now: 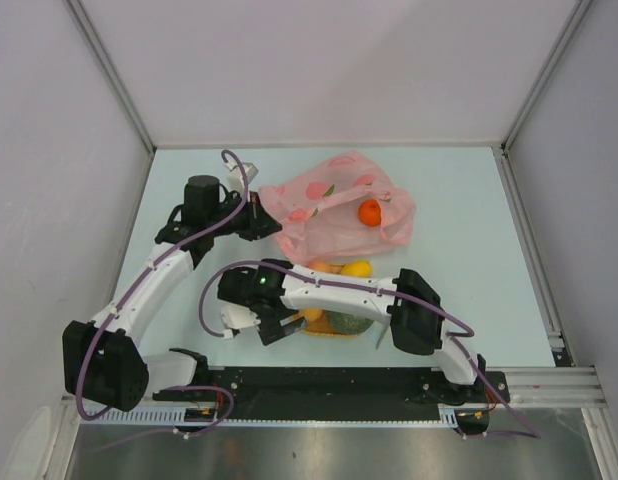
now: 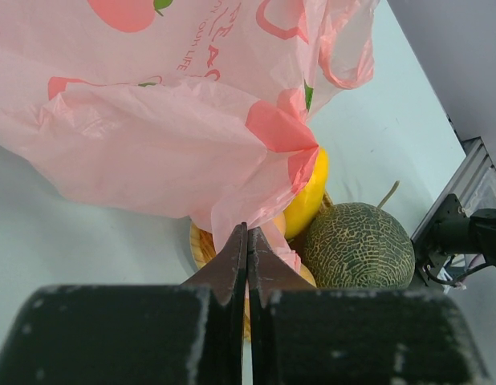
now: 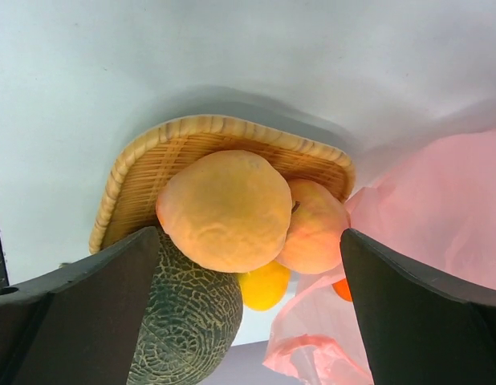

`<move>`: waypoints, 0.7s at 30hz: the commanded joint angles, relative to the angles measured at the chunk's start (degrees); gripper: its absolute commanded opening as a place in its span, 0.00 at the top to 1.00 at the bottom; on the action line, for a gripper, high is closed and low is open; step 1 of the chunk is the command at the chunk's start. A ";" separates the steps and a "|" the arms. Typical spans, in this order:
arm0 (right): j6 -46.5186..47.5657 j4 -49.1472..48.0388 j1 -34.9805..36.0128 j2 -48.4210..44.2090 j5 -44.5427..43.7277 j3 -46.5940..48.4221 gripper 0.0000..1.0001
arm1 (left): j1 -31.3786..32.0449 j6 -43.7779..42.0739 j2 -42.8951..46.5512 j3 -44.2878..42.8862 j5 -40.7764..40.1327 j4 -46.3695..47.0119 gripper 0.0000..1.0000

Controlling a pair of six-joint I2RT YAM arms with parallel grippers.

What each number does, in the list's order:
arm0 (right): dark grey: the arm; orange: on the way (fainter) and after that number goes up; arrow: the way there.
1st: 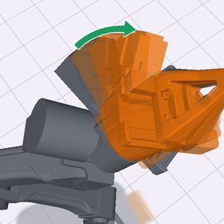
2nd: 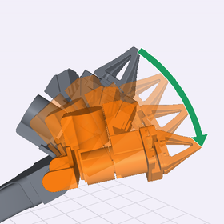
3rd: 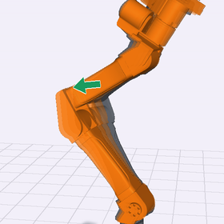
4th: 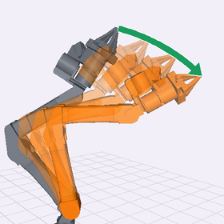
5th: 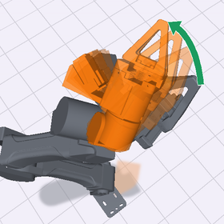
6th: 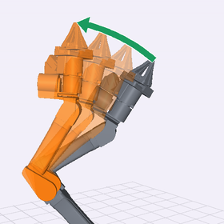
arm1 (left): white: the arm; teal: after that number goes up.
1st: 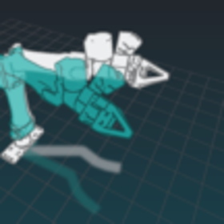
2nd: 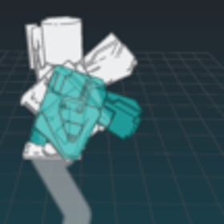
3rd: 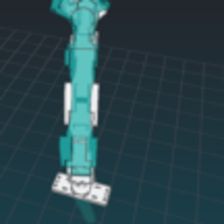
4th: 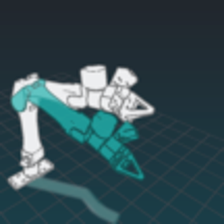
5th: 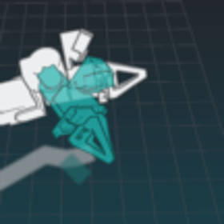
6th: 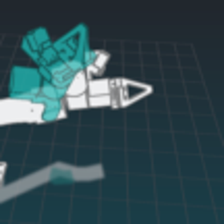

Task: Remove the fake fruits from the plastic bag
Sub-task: Place the fake fruit on the plate, then take out the fake fruit from the plastic bag.

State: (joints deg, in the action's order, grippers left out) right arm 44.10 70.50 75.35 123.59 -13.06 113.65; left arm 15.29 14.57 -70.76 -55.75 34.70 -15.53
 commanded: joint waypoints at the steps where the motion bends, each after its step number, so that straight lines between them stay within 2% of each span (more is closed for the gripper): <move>1: -2.42 -1.31 -1.43 -5.37 0.66 2.63 0.00 | -0.44 -0.15 0.89 -2.79 0.81 0.94 1.00; 6: -8.58 -1.50 -8.19 -13.96 16.38 10.80 0.00 | -0.44 0.63 -1.21 -8.39 1.86 -1.25 1.00; 8: -10.95 -5.79 -12.67 -18.27 19.38 8.80 0.00 | -0.35 0.81 -4.46 -13.22 3.18 -3.71 1.00; 9: -14.88 -14.95 -14.69 -25.69 19.74 5.74 0.00 | -0.26 0.90 -5.60 -14.64 3.53 -4.50 1.00; 10: -17.18 -20.43 -16.71 -29.60 20.96 -4.03 0.00 | -0.26 0.81 -7.18 -15.87 3.97 -5.12 1.00; 11: -19.29 -26.41 -20.73 -34.42 20.88 -9.44 0.00 | -0.26 0.90 -8.07 -17.54 5.63 -4.95 1.00; 12: -24.10 -38.65 -22.34 -42.39 19.75 -14.89 0.00 | -0.17 1.16 -8.60 -18.25 6.43 -4.69 1.00; 13: -25.97 -43.73 -23.48 -46.47 13.39 -25.04 0.00 | -0.26 1.43 -9.13 -19.04 7.48 -3.64 1.00; 15: -27.13 -49.56 -26.21 -51.49 8.24 -30.22 0.00 | -0.09 3.00 -10.09 -20.71 10.64 -1.10 1.00; 18: -26.95 -43.63 -32.08 -50.73 9.72 -30.85 0.06 | 0.79 3.19 -13.51 -25.98 13.02 -0.37 1.00; 21: -28.71 -39.93 -37.36 -48.63 15.60 -31.12 0.14 | 1.15 2.75 -15.19 -28.28 13.47 -2.40 1.00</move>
State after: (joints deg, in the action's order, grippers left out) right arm 19.90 29.78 43.72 68.20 -1.19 85.73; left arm 15.75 16.58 -84.53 -79.33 43.83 -18.52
